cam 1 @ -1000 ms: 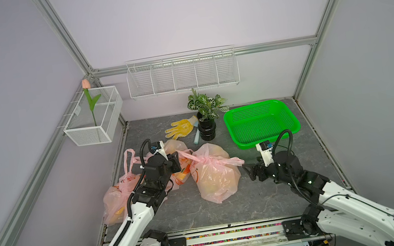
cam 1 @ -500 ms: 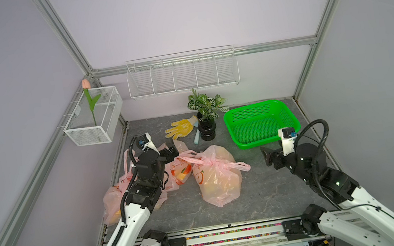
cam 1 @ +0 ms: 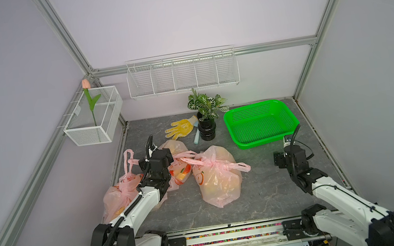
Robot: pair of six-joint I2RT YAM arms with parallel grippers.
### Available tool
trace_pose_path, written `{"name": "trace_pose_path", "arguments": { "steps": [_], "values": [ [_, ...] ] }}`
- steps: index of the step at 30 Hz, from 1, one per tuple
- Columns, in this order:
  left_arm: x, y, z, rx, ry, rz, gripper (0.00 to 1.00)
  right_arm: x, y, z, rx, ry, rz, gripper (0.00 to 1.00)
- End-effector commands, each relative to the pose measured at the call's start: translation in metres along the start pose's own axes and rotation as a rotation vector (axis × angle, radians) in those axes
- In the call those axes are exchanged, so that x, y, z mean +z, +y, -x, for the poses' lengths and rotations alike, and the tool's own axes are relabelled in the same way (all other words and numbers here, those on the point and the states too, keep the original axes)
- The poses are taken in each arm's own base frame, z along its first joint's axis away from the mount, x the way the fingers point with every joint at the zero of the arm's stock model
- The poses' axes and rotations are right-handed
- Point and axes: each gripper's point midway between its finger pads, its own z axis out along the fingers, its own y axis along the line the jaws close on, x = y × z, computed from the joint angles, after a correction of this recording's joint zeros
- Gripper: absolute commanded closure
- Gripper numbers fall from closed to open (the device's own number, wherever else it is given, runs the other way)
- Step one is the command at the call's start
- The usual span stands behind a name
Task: Place the banana into a plastic bag & tie a knot
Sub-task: Reset both arms
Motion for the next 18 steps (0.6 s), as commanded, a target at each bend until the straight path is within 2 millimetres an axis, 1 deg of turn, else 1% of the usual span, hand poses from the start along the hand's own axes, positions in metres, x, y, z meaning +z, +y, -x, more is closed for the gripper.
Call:
{"name": "trace_pose_path", "arguments": {
  "steps": [1, 5, 6, 8, 9, 10, 11, 12, 13, 14, 15, 16, 17, 18],
  "values": [
    [0.013, -0.003, 0.005, 0.055, -0.082, -0.040, 0.00, 0.017, 0.001, 0.032, 0.000, -0.166, -0.013, 0.11],
    [0.028, -0.002, -0.012, 0.083, -0.068, -0.083, 0.00, 0.041, 0.013, 0.032, -0.046, -0.217, 0.015, 0.11],
    [0.030, -0.002, -0.018, 0.080, -0.068, -0.104, 0.00, 0.044, 0.017, 0.037, -0.064, -0.229, 0.022, 0.11],
    [0.032, -0.007, -0.021, 0.095, -0.085, -0.143, 0.00, 0.047, 0.026, 0.043, -0.091, -0.273, 0.070, 0.11],
    [0.034, -0.010, -0.023, 0.102, -0.082, -0.167, 0.00, 0.049, 0.023, 0.045, -0.091, -0.301, 0.079, 0.11],
    [0.035, -0.012, -0.027, 0.107, -0.086, -0.183, 0.00, 0.052, 0.023, 0.044, -0.091, -0.313, 0.107, 0.11],
    [0.037, -0.010, -0.026, 0.100, -0.104, -0.177, 0.00, 0.055, 0.027, 0.040, -0.093, -0.319, 0.150, 0.11],
    [0.037, -0.005, -0.028, 0.080, -0.097, -0.171, 0.00, 0.057, 0.025, 0.041, -0.078, -0.345, 0.144, 0.11],
    [0.038, -0.003, -0.033, 0.061, -0.093, -0.190, 0.00, 0.059, 0.016, 0.038, -0.036, -0.339, 0.128, 0.11],
    [0.039, -0.002, -0.037, 0.051, -0.106, -0.203, 0.00, 0.061, 0.012, 0.033, -0.005, -0.324, 0.156, 0.11],
    [0.044, -0.002, -0.039, 0.044, -0.120, -0.195, 0.00, 0.065, 0.012, 0.028, 0.017, -0.320, 0.186, 0.11],
    [0.047, -0.002, -0.039, 0.042, -0.136, -0.199, 0.00, 0.072, 0.011, 0.027, 0.026, -0.333, 0.179, 0.11],
    [0.048, -0.001, -0.040, 0.039, -0.125, -0.204, 0.00, 0.074, 0.010, 0.032, 0.029, -0.346, 0.174, 0.11],
    [0.049, -0.001, -0.040, 0.044, -0.096, -0.202, 0.00, 0.078, 0.009, 0.029, 0.031, -0.288, 0.168, 0.11]
  ]
}}
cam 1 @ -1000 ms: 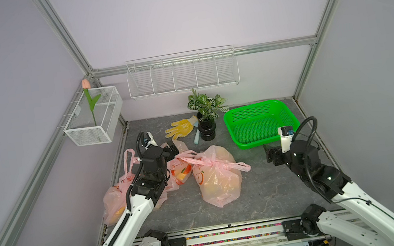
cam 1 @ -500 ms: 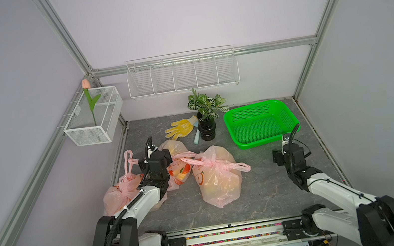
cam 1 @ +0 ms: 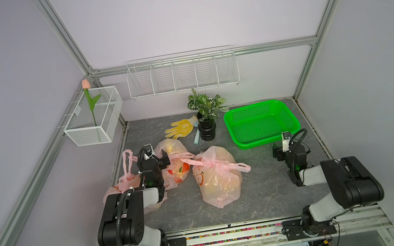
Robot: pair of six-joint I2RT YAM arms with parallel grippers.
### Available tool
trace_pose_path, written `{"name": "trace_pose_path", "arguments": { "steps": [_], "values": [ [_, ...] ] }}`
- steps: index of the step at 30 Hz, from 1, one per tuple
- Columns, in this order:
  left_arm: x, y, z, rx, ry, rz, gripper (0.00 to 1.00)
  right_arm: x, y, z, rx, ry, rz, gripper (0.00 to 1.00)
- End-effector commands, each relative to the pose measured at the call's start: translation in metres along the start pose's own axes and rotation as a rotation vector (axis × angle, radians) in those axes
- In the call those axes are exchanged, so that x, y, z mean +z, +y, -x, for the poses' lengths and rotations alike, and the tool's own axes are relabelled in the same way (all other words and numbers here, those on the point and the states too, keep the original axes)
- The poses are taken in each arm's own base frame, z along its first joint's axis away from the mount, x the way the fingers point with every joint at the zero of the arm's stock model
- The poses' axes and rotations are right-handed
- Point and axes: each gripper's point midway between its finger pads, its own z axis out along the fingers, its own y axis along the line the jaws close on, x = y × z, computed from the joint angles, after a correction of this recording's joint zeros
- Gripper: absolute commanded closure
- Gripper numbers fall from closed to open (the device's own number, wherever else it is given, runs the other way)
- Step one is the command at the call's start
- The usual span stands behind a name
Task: Place the banana into a plastic bag & tie a knot
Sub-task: Reset both arms
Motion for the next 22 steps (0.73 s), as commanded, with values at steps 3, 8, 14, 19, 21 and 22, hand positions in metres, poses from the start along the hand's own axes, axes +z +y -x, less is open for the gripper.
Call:
{"name": "trace_pose_path", "arguments": {
  "steps": [3, 8, 14, 19, 21, 22],
  "values": [
    [0.005, 0.005, -0.011, -0.010, 0.039, 0.012, 0.00, 0.007, -0.006, 0.025, 0.063, -0.077, -0.023, 0.11],
    [0.006, 0.008, -0.011, -0.017, 0.061, 0.032, 0.00, -0.002, -0.015, 0.026, 0.064, -0.108, -0.117, 0.11],
    [0.006, 0.009, -0.011, -0.019, 0.065, 0.033, 0.00, 0.004, -0.006, 0.026, 0.035, -0.082, -0.074, 0.11],
    [0.007, 0.010, -0.012, -0.025, 0.071, 0.031, 0.00, 0.009, -0.009, 0.024, 0.070, -0.054, -0.046, 0.11],
    [0.008, 0.011, -0.012, -0.031, 0.078, 0.026, 0.00, 0.008, -0.011, 0.024, 0.072, -0.055, -0.049, 0.11],
    [0.008, 0.011, -0.012, -0.032, 0.074, 0.024, 0.00, 0.007, -0.012, 0.023, 0.073, -0.061, -0.062, 0.11]
  ]
}}
